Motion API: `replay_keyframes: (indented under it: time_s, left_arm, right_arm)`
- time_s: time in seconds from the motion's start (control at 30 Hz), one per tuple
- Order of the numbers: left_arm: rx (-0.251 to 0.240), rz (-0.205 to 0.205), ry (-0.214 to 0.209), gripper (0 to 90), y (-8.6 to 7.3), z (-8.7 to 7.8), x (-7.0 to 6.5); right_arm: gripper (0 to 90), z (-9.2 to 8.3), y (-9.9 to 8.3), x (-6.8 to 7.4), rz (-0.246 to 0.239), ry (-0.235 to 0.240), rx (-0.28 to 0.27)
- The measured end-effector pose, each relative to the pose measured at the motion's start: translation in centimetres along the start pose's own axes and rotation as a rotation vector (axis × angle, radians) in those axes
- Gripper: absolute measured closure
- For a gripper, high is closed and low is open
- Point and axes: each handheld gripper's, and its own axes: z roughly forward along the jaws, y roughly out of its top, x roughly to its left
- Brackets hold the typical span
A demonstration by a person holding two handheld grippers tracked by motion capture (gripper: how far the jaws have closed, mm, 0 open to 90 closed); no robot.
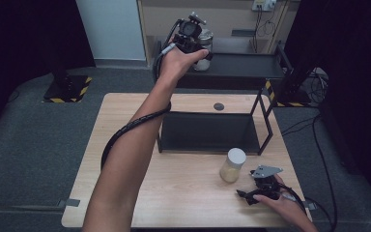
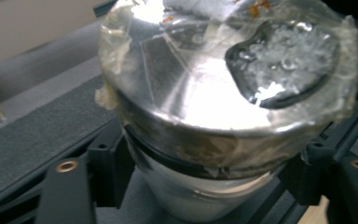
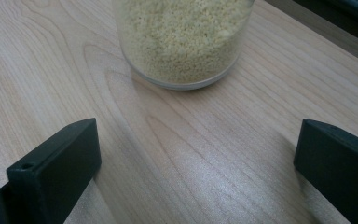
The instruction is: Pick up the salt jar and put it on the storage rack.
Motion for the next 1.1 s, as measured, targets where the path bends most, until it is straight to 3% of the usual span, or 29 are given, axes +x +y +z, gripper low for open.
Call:
replay_keyframes:
  time_s: [0.33,0.47,0.77,1.1]
  left_arm:
    - [-0.014,0.026,0.057,10.4,-0.4,-1.8,-1.4]
    - [-0.022,0.021,0.056,9.7,-0.7,-2.5,-1.5]
    - [-0.063,0.055,0.039,9.0,-1.6,-4.5,-2.7]
    - [-0.1,0.085,0.022,10.0,-3.9,-5.8,-4.0]
  right_arm:
    - [1.1,0.0,0.0,0.0,-0.001,0.0,0.001]
    - [1.1,0.0,0.0,0.0,0.0,0.0,0.001]
    - [1.1,0.0,0.0,0.0,0.002,0.0,0.003]
    - [1.2,0.0,0.1,0.0,0.003,0.0,0.003]
